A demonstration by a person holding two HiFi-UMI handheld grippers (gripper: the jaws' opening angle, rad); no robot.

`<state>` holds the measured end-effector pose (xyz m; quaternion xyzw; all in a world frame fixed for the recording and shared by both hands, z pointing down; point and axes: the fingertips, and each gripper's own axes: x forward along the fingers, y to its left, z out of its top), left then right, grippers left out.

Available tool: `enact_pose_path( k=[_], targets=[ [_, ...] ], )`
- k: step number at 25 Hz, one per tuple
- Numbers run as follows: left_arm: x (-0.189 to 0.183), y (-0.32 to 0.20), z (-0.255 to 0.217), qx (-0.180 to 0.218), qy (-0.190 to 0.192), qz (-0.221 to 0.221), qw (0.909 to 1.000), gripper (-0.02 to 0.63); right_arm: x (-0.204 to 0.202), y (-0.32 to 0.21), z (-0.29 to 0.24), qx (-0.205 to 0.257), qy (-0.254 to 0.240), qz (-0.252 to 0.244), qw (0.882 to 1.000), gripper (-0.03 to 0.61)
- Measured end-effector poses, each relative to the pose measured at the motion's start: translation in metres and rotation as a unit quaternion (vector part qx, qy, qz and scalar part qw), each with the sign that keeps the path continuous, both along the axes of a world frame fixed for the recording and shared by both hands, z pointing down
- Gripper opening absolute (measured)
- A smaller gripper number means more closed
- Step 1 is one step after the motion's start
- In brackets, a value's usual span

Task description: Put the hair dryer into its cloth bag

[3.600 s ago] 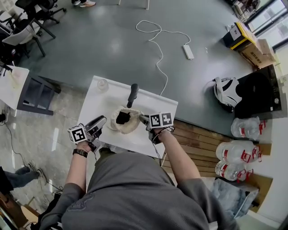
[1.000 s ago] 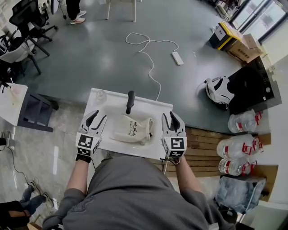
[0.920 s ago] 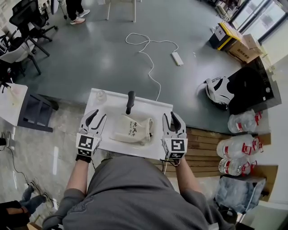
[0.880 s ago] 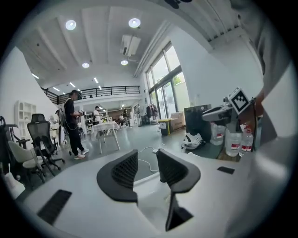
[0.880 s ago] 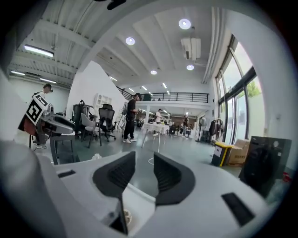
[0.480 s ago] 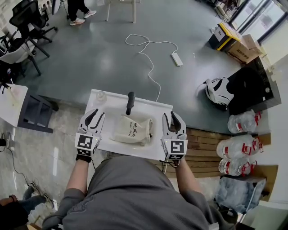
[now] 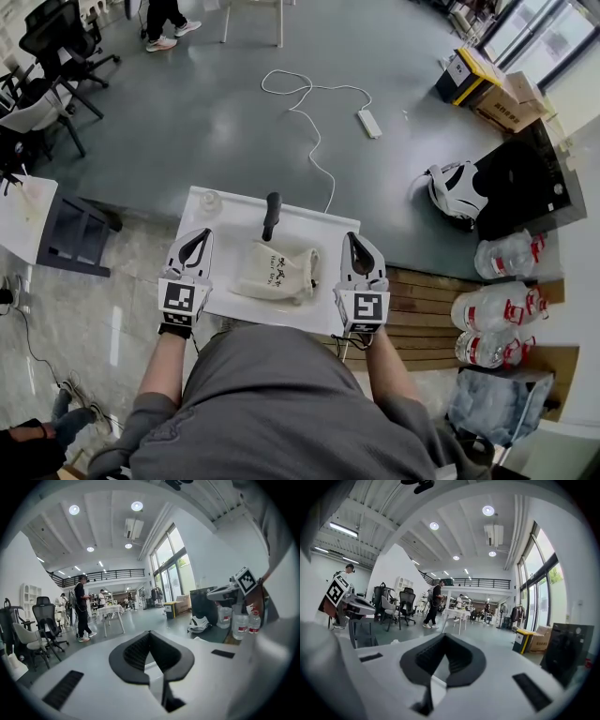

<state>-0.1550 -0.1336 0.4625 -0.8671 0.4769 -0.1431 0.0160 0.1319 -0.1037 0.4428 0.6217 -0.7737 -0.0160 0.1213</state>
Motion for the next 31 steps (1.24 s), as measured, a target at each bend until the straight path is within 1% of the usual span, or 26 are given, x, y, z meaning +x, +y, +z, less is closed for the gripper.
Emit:
enact_pose_path(
  k=[4,11,31],
  targets=[
    [0.0006,-0.0016,0.002,-0.002,-0.003,0.001,1.0,0.003,-0.0025,-0.0021,-0.0002,-0.008,-0.007,-0.004,1.0,0.0],
    [-0.0001,-0.004,0.0041,-0.006,-0.004,-0.001,1.0,0.003,-0.001,-0.0039,0.0052,-0.016,-0.006,-0.007,1.0,-0.002],
    [0.0,-0.0035,0.0081,-0.013,-0.005,0.0,0.9999,0.003,-0.0026,-0.006,0.0068,-0.017,0.0,-0.012,1.0,-0.002]
  ],
)
